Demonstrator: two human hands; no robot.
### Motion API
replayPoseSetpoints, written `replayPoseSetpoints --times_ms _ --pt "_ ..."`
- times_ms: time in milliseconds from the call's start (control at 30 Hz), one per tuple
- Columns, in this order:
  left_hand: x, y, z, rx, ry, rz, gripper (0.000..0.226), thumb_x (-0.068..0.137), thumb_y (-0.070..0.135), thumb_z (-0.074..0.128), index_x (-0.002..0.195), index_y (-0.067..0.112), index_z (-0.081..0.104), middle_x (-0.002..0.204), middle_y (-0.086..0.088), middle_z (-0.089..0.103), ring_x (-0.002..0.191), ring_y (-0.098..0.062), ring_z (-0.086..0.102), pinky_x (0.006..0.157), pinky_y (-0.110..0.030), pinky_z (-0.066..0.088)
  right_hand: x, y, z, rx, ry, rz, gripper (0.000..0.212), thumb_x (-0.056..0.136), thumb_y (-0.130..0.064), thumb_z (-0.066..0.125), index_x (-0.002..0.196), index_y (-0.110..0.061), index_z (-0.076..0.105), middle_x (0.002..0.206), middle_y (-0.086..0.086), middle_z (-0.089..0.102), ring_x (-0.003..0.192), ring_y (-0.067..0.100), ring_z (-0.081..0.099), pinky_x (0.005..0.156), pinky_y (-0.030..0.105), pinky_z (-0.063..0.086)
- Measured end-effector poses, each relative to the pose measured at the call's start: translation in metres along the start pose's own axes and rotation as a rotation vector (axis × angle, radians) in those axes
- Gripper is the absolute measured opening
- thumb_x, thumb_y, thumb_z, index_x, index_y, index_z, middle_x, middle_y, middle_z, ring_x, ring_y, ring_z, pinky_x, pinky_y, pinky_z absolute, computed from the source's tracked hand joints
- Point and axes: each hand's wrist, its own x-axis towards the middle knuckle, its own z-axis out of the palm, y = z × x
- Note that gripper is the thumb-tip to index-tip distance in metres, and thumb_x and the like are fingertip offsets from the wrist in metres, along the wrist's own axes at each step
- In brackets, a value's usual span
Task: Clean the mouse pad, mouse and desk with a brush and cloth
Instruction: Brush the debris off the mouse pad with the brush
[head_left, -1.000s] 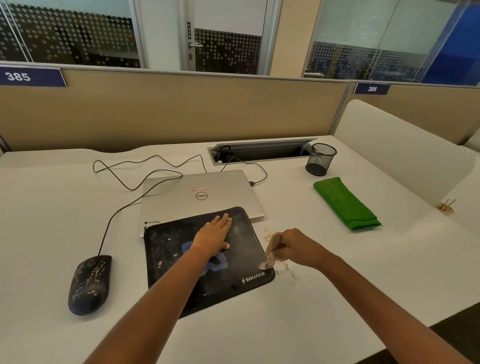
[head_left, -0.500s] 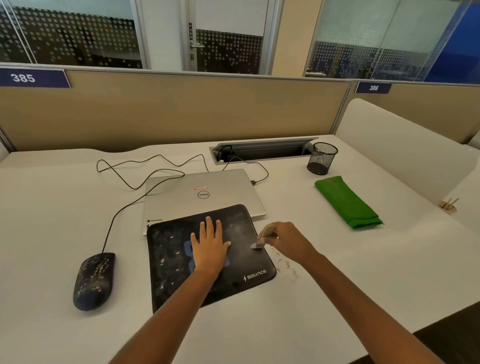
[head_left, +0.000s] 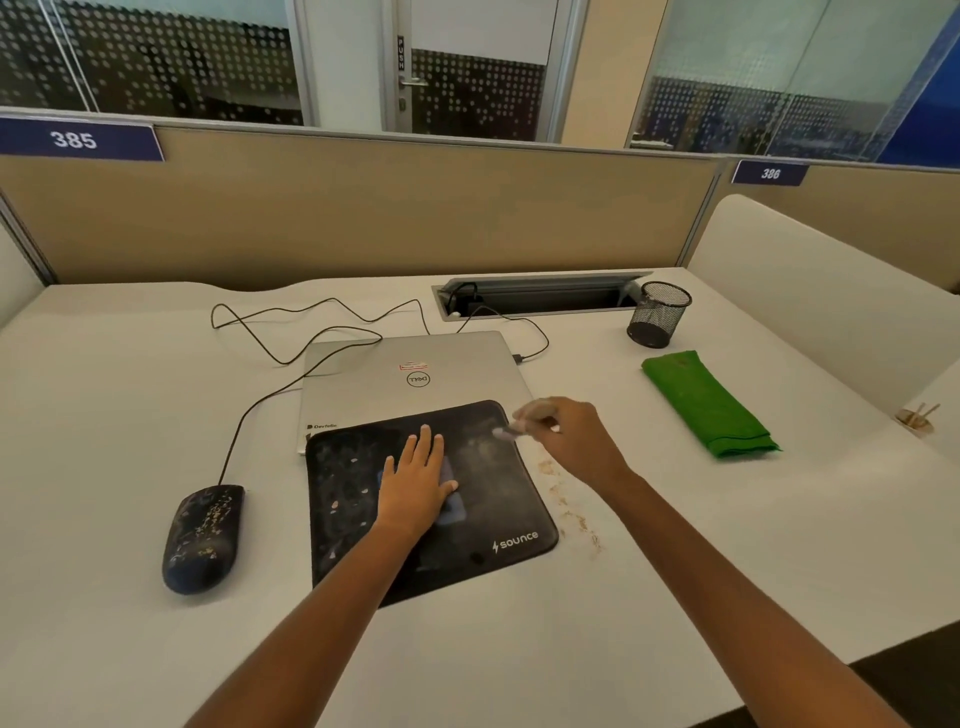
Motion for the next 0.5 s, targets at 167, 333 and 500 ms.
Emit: replayPoseSetpoints --times_ms 167,333,500 --pt "-0.01 -0.01 0.003 0.02 0.004 -0.028 0.065 0.101 0.041 0.028 0.151 0.014 -0.003 0.159 -0.006 -0.01 0.148 -0.022 -0.002 0.12 -0.041 0.011 0.027 -0.014 0.03 -0.075 -0.036 -0.072 0.024 0.091 -0.01 0.054 0.111 -0.001 0.065 0.116 0.016 0.066 0.107 0.027 0.061 0.096 0.025 0.044" --pt "-0.01 -0.016 0.004 0.05 0.001 -0.009 0.064 0.1 0.044 0.025 0.151 0.014 -0.002 0.159 -0.005 -0.011 0.148 -0.021 -0.001 0.119 -0.039 0.012 0.008 -0.002 0.047 -0.155 -0.197 -0.062 0.025 0.091 -0.003 0.05 0.11 -0.001 0.065 0.116 0.015 0.065 0.109 0.027 0.059 0.097 0.026 0.041" --pt "-0.008 -0.017 0.008 0.053 -0.007 -0.007 0.064 0.1 0.044 0.024 0.151 0.015 -0.002 0.159 -0.004 -0.012 0.148 -0.021 -0.002 0.119 -0.039 0.011 -0.014 0.002 0.038 -0.186 -0.279 -0.022 0.027 0.087 0.0 0.052 0.11 -0.002 0.066 0.115 0.016 0.065 0.107 0.029 0.059 0.097 0.031 0.043"
